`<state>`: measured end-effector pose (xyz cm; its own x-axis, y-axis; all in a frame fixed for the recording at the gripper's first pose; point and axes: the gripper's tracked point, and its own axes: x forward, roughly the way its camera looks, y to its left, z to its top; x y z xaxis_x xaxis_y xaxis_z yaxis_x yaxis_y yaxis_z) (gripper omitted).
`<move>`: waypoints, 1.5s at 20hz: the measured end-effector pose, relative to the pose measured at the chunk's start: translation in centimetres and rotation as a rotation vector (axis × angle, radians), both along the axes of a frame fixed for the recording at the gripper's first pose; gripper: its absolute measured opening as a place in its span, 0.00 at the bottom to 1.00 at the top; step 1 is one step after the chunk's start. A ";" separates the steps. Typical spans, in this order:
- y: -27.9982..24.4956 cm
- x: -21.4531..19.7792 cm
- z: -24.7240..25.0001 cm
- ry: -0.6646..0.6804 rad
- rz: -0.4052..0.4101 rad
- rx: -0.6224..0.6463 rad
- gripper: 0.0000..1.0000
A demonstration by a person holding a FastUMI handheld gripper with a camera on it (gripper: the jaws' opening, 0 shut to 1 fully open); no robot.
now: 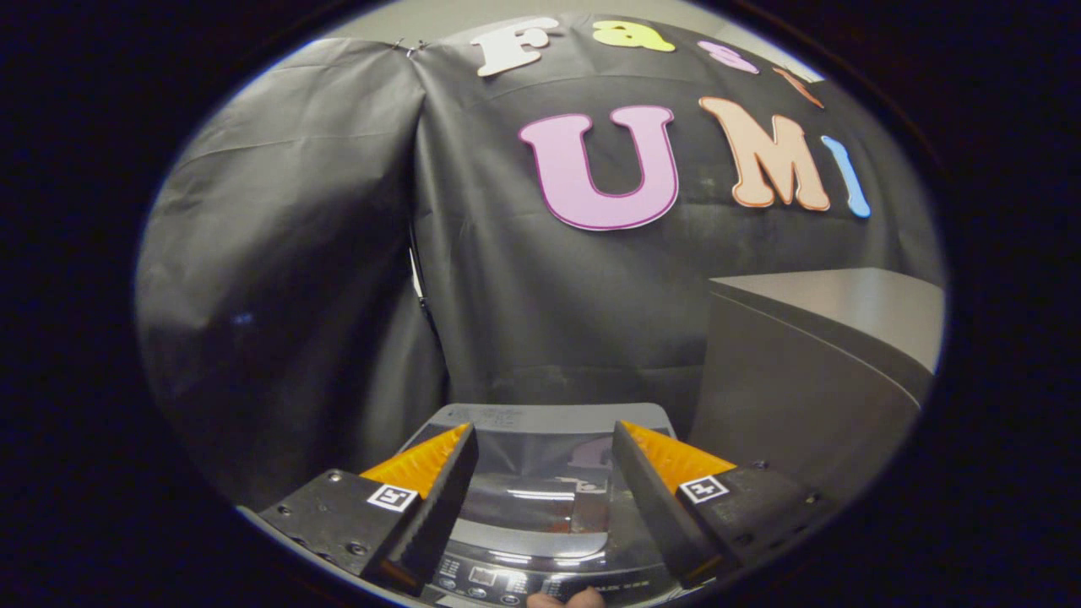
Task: Put the clothes into the washing machine and then close the washing machine lid.
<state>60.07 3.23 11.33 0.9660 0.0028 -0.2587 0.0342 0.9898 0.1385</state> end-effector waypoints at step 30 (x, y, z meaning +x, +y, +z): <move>-0.9 -31.3 -1.5 -0.157 -0.011 0.005 0.96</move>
